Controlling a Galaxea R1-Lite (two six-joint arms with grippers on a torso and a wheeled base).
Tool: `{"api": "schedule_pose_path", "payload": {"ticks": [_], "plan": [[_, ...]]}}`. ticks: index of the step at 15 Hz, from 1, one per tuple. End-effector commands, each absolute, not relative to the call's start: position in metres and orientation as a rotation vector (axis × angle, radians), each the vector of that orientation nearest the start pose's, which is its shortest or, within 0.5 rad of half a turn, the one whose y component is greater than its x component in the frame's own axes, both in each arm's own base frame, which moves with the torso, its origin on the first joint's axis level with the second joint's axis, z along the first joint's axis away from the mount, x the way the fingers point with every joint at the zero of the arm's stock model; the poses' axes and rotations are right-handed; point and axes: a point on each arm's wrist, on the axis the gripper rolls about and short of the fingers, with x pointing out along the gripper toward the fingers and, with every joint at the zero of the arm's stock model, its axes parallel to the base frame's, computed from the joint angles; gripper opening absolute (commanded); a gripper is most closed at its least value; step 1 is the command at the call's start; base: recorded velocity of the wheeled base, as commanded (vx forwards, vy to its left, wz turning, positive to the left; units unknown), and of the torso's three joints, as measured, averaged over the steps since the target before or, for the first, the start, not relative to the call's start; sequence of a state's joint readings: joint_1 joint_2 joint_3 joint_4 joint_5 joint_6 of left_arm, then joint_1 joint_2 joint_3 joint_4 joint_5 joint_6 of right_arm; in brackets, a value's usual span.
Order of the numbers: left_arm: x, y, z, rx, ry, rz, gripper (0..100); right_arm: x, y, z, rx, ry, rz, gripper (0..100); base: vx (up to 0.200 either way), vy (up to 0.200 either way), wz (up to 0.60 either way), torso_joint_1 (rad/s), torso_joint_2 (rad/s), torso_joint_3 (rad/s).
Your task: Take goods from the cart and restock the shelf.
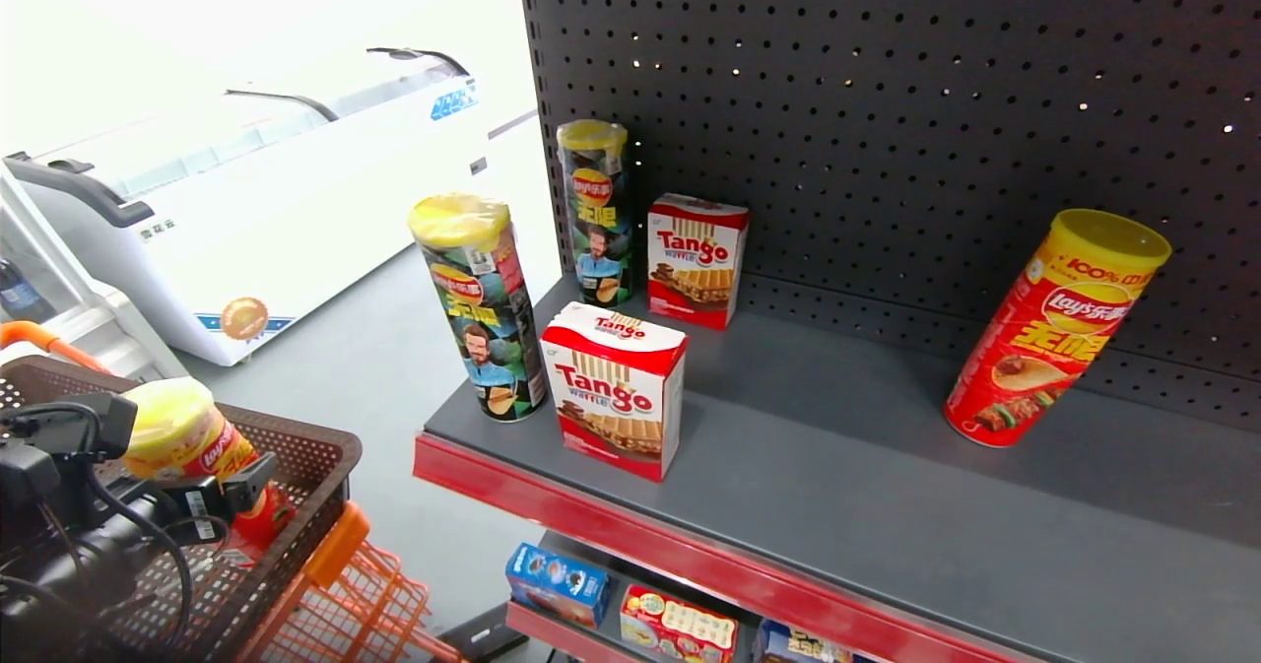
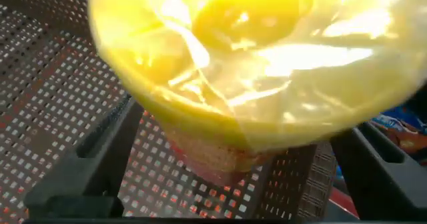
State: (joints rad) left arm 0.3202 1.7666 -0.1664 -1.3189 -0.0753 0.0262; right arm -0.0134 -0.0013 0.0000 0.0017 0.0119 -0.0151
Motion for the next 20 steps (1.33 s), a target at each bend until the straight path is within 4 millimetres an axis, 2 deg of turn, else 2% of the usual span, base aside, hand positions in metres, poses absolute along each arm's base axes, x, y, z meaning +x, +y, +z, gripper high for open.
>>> {"api": "schedule_pose_path", "payload": {"ticks": [1, 5, 6, 8, 12, 14, 17, 19, 20], "plan": [[0.221, 0.072, 0.082, -0.035, 0.303, 0.238, 100, -0.023, 0.001, 0.075, -0.015, 0.002, -0.002, 100, 0.0, 0.0, 0.0, 0.0, 0.0, 0.0], [0.229, 0.075, 0.078, -0.031, 0.291, 0.243, 100, -0.023, 0.001, 0.075, -0.015, 0.002, -0.002, 100, 0.0, 0.0, 0.0, 0.0, 0.0, 0.0], [0.231, 0.076, 0.079, -0.028, 0.278, 0.242, 0, -0.023, 0.001, 0.075, -0.015, 0.002, -0.002, 100, 0.0, 0.0, 0.0, 0.0, 0.0, 0.0], [0.238, 0.077, 0.083, -0.008, 0.257, 0.237, 0, -0.023, 0.001, 0.075, -0.015, 0.002, -0.002, 100, 0.0, 0.0, 0.0, 0.0, 0.0, 0.0], [0.238, 0.077, 0.088, 0.051, 0.239, 0.228, 0, -0.023, 0.001, 0.075, -0.015, 0.002, -0.002, 100, 0.0, 0.0, 0.0, 0.0, 0.0, 0.0], [0.231, 0.074, 0.111, 0.088, 0.162, 0.216, 0, -0.023, 0.001, 0.075, -0.015, 0.002, -0.002, 100, 0.0, 0.0, 0.0, 0.0, 0.0, 0.0], [0.21, 0.066, 0.133, 0.089, 0.143, 0.177, 0, -0.023, 0.001, 0.075, -0.015, 0.002, -0.002, 100, 0.0, 0.0, 0.0, 0.0, 0.0, 0.0], [0.21, 0.065, 0.148, 0.1, 0.081, 0.172, 0, -0.023, 0.001, 0.075, -0.015, 0.002, -0.002, 100, 0.0, 0.0, 0.0, 0.0, 0.0, 0.0], [0.207, 0.058, 0.165, 0.115, 0.01, 0.15, 0, -0.023, 0.001, 0.075, -0.015, 0.002, -0.002, 100, 0.0, 0.0, 0.0, 0.0, 0.0, 0.0]]}}
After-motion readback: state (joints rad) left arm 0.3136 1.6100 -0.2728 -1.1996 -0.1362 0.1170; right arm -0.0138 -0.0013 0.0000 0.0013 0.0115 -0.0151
